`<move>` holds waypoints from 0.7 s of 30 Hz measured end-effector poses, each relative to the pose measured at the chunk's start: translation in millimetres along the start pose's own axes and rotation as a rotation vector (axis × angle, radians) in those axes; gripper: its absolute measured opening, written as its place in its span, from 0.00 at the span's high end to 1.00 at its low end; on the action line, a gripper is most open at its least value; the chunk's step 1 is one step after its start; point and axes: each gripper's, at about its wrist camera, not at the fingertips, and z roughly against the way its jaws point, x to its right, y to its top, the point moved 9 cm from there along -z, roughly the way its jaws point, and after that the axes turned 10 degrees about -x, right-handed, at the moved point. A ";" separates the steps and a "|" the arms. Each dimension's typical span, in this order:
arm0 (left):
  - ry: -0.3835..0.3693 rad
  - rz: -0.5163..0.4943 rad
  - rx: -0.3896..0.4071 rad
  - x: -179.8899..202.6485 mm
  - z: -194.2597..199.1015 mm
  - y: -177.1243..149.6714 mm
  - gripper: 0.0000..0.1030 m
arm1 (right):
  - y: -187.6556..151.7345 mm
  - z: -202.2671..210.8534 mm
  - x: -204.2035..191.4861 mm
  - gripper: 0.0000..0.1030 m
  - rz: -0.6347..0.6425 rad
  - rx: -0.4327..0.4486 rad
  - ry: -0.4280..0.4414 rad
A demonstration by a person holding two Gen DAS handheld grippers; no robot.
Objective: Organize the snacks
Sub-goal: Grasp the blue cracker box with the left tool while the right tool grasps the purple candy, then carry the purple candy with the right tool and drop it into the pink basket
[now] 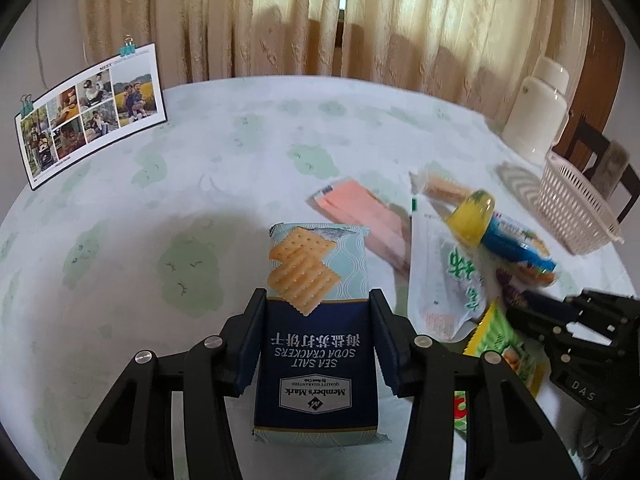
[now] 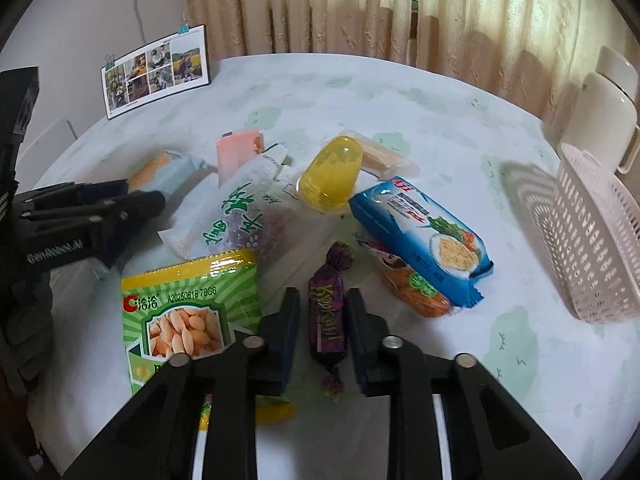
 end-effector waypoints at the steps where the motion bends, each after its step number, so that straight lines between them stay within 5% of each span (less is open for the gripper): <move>1: -0.004 0.003 0.006 -0.5 1.8 1.1 0.56 | -1.5 1.2 1.0 0.80 -0.008 0.002 0.014; 11: -0.022 0.025 0.030 -2.5 6.9 3.8 0.56 | -5.4 31.4 13.0 0.83 -0.078 0.084 0.098; 21: -0.030 0.039 0.026 -1.6 7.2 1.8 0.56 | 6.6 76.5 56.4 0.83 -0.172 0.200 0.072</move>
